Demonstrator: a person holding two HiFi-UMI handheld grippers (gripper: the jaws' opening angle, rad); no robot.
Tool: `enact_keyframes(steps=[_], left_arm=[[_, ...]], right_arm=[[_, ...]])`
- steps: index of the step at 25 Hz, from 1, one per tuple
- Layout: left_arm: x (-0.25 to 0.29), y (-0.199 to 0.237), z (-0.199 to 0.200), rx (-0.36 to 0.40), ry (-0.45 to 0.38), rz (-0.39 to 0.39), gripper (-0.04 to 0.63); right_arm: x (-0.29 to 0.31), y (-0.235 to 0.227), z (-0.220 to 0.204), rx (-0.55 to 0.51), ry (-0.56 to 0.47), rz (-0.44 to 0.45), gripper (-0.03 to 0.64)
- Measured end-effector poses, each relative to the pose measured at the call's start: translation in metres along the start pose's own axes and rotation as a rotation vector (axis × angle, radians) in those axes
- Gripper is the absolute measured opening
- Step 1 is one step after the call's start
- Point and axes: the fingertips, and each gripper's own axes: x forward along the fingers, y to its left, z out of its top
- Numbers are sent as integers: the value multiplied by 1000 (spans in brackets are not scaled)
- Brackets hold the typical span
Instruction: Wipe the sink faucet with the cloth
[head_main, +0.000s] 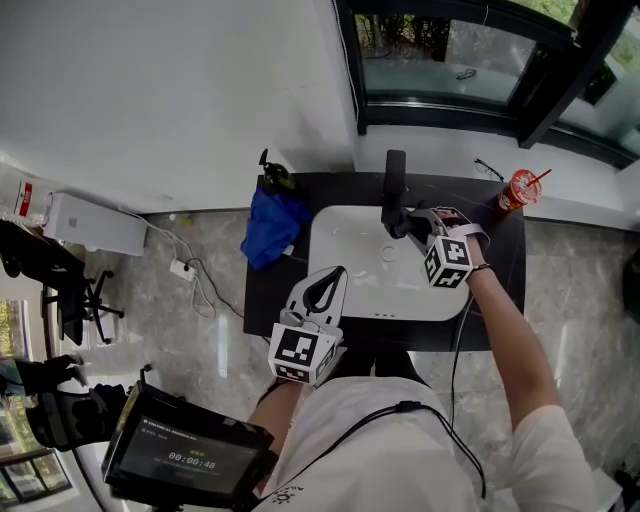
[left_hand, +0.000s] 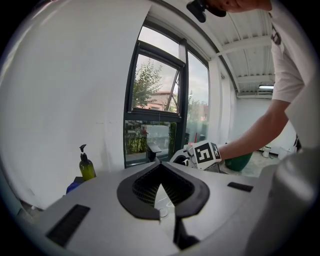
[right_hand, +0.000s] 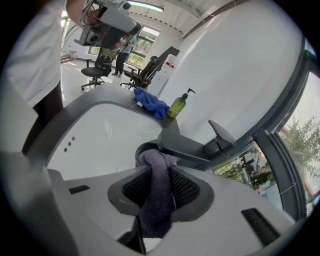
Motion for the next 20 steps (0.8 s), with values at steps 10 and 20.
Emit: enact_keyframes(steps=[10,20], left_arm=[[-4,-3,3,16,-19,-21,-6],[-6,-12,39,62,-103,-78,-6]], right_arm=[[-33,27,21,112,-74,-49,109],[-152,22,70,522,-304,-287,109]])
